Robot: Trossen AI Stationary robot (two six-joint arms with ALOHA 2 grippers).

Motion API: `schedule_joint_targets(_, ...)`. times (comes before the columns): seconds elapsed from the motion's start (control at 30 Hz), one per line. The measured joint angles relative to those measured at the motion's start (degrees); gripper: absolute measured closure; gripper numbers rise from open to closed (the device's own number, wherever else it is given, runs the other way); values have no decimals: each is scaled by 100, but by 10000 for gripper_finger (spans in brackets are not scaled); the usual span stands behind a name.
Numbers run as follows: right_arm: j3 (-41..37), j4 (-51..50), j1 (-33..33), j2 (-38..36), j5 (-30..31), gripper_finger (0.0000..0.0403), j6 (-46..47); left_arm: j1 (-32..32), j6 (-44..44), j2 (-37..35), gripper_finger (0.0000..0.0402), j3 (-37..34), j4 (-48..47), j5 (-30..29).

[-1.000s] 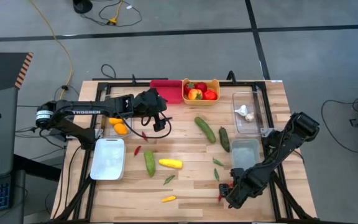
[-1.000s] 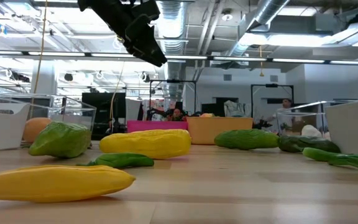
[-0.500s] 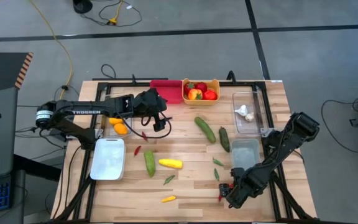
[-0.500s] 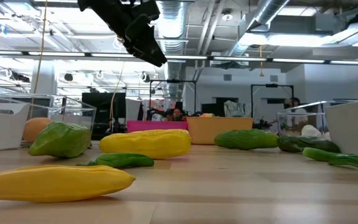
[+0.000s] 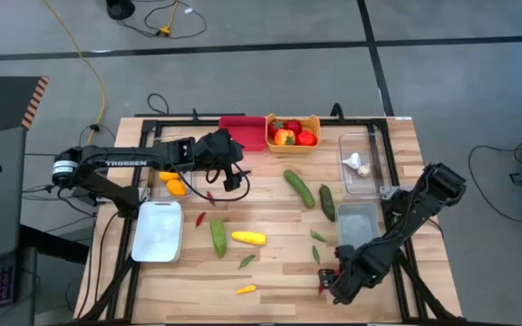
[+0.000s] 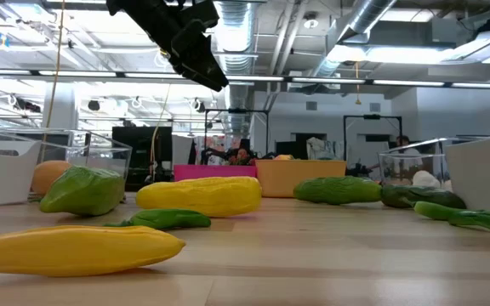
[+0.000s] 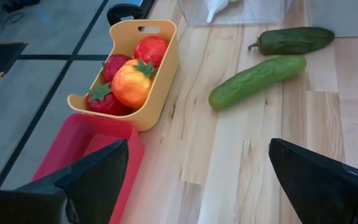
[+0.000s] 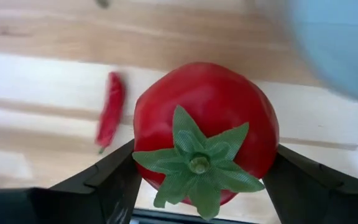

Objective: Sort produce into baskets
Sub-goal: Put the red tomato into the yellow bin

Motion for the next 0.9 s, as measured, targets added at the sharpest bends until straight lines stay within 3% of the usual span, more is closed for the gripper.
schedule_joint_targets(0.27, -4, 876, 0, -285, 896, 82, -300, 0, 0, 0, 26, 0, 0, 0)
schedule_joint_targets(0.5, -4, 1349, -80, -864, 2030, 82, -800, 0, 0, 0, 26, 0, 0, -1)
schedule_joint_targets(0.73, -4, 1537, -561, -1605, 3235, 82, -2615, 0, 0, 1, 26, 0, 1, -2)
schedule_joint_targets(0.9, -2, 1270, -1312, -2094, 3398, 82, -4310, 0, 0, 2, 26, 0, 0, 0)
